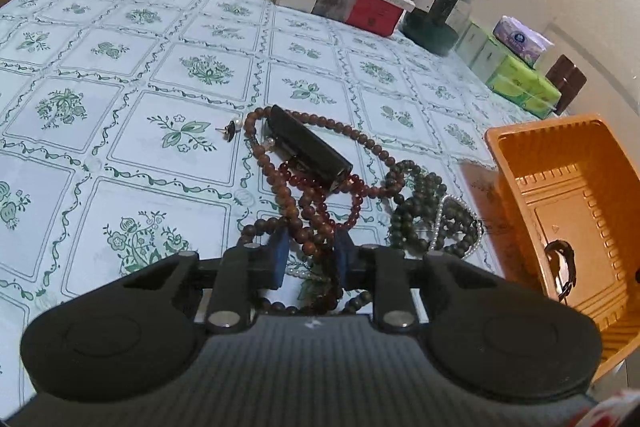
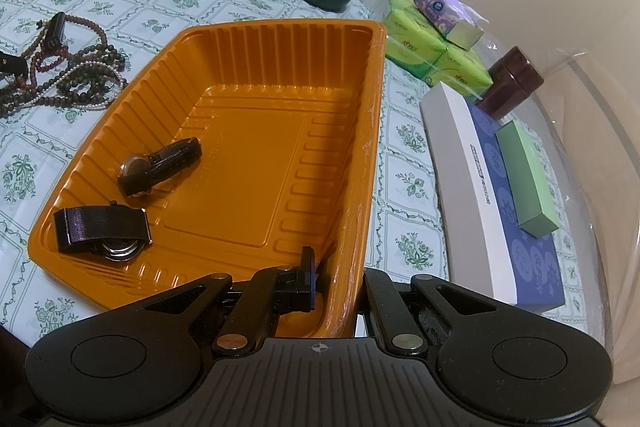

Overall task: Organize jewelry
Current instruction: 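Grasp a brown bead bracelet from the pile with the left gripper, then lift the brown bead bracelet high and carry it over the tray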

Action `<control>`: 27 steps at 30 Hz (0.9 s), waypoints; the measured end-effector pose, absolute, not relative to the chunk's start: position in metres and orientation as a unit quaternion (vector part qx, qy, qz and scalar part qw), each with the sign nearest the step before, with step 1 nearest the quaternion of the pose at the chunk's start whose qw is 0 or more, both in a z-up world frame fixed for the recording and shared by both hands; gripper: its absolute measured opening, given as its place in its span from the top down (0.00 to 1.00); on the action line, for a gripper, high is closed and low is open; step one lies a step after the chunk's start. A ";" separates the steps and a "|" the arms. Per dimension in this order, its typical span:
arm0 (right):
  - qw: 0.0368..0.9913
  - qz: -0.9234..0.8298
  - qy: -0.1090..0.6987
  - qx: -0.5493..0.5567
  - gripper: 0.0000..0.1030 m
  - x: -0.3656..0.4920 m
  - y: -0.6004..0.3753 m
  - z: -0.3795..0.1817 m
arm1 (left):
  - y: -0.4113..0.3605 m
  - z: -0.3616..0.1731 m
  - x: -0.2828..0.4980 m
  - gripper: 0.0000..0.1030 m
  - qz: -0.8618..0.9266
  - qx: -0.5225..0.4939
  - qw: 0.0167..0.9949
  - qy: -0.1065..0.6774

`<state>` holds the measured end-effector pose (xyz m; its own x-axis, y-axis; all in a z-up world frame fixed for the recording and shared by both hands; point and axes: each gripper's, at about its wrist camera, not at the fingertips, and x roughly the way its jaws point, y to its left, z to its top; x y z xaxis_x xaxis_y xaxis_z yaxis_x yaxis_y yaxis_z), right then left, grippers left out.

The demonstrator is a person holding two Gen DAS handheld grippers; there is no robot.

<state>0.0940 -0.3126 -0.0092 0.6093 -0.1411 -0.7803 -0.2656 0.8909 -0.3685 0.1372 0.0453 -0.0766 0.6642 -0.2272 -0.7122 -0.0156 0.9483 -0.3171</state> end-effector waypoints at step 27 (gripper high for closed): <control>0.867 0.038 0.438 -0.236 0.95 0.094 -0.313 -0.007 | 0.063 0.092 0.156 0.95 -0.127 -0.085 0.952 0.265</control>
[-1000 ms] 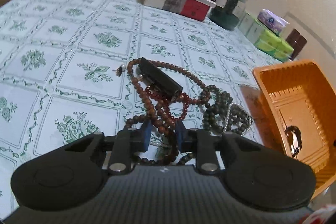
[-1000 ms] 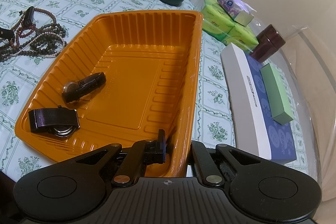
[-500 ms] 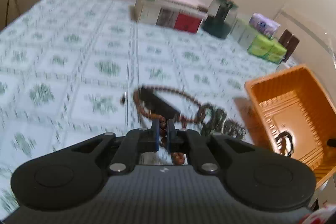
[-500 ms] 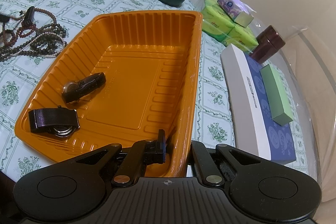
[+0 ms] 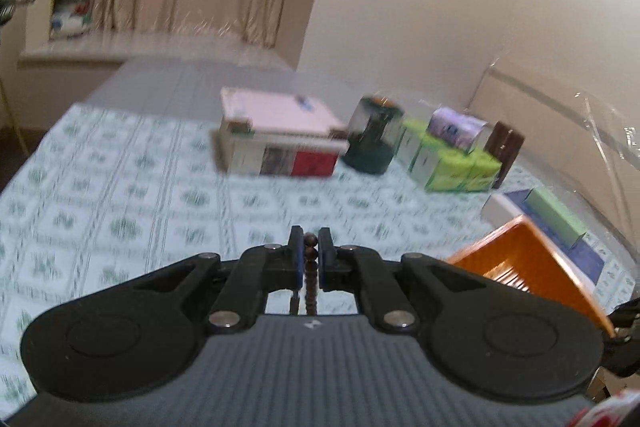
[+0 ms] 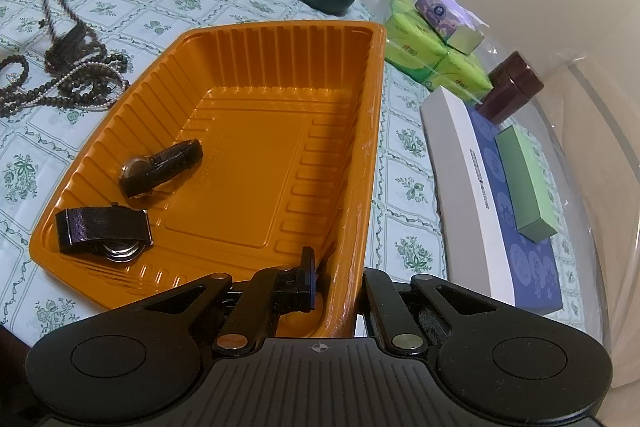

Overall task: Organize jewelry
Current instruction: 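Lift the brown bead bracelet high and carry it over the tray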

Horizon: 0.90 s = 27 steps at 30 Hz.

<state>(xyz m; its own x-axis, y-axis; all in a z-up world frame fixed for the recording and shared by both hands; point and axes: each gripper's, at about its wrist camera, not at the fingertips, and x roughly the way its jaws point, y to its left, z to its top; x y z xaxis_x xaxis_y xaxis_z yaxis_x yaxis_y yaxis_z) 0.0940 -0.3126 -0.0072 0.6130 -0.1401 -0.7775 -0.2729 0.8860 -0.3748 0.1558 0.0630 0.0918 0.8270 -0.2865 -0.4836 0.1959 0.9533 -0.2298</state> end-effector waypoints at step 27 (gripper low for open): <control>0.868 0.038 0.437 -0.235 0.95 0.094 -0.312 -0.006 | 0.038 0.120 0.158 0.95 -0.152 -0.025 0.954 0.256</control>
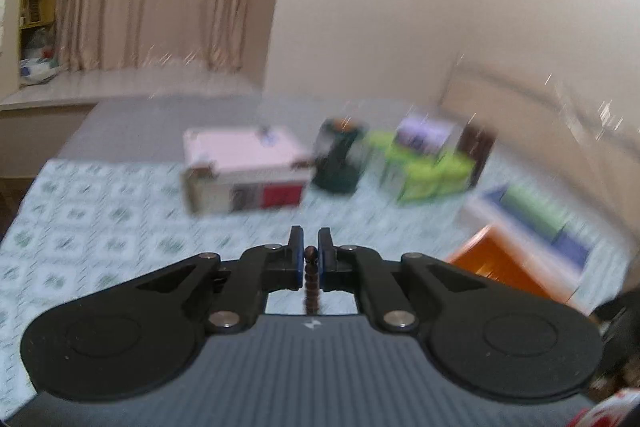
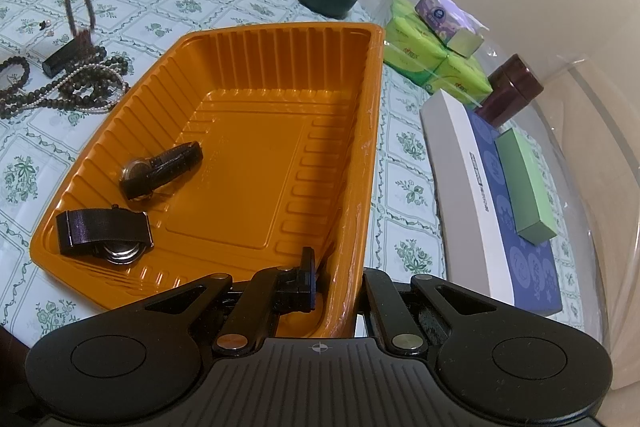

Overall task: Organize jewelry
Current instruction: 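Lift the brown bead bracelet high and carry it over the tray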

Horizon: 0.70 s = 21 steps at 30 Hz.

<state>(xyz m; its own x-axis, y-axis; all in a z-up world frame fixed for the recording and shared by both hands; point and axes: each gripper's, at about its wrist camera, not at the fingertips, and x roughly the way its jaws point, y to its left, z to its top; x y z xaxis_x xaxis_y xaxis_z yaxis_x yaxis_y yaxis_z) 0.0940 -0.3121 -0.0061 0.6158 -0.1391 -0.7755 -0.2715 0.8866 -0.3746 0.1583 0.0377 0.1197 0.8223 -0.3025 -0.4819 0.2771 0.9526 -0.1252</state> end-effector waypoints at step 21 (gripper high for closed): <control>0.870 0.039 0.433 -0.234 0.95 0.093 -0.315 -0.005 | 0.089 0.107 0.148 0.95 -0.057 -0.002 0.965 0.257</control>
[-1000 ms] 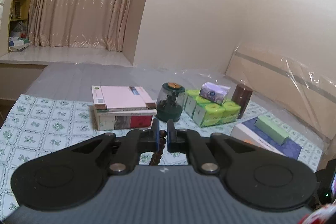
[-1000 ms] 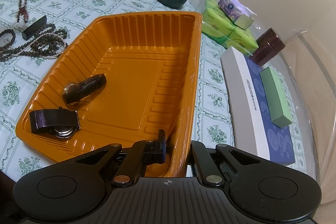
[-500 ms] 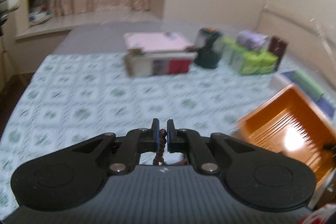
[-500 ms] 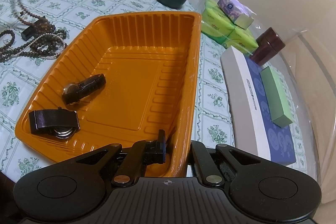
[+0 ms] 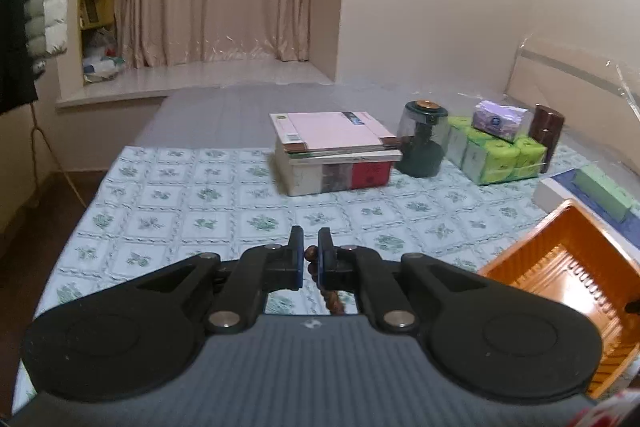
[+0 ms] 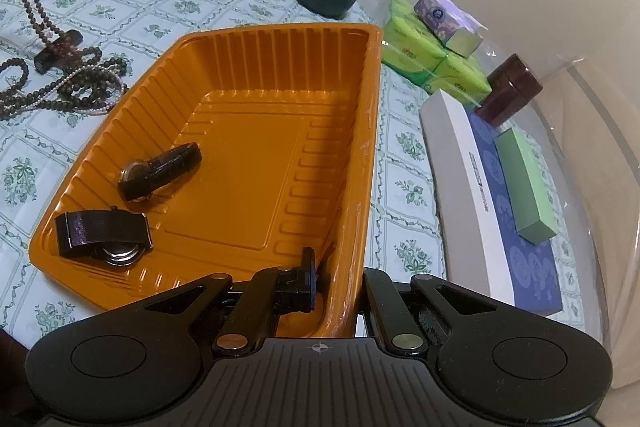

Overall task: Organize jewelry
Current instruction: 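Lift the brown bead bracelet high and carry it over the tray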

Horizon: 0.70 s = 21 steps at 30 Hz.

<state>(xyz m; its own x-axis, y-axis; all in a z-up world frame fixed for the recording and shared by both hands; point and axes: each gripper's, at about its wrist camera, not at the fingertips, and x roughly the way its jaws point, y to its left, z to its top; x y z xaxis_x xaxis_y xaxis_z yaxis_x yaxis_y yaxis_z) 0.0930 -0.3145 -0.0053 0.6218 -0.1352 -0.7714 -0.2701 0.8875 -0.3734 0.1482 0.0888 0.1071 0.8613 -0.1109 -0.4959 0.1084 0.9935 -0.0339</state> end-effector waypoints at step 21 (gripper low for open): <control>0.869 0.038 0.431 -0.239 0.95 0.094 -0.313 -0.005 | 0.106 0.141 0.124 0.95 -0.066 -0.022 0.973 0.221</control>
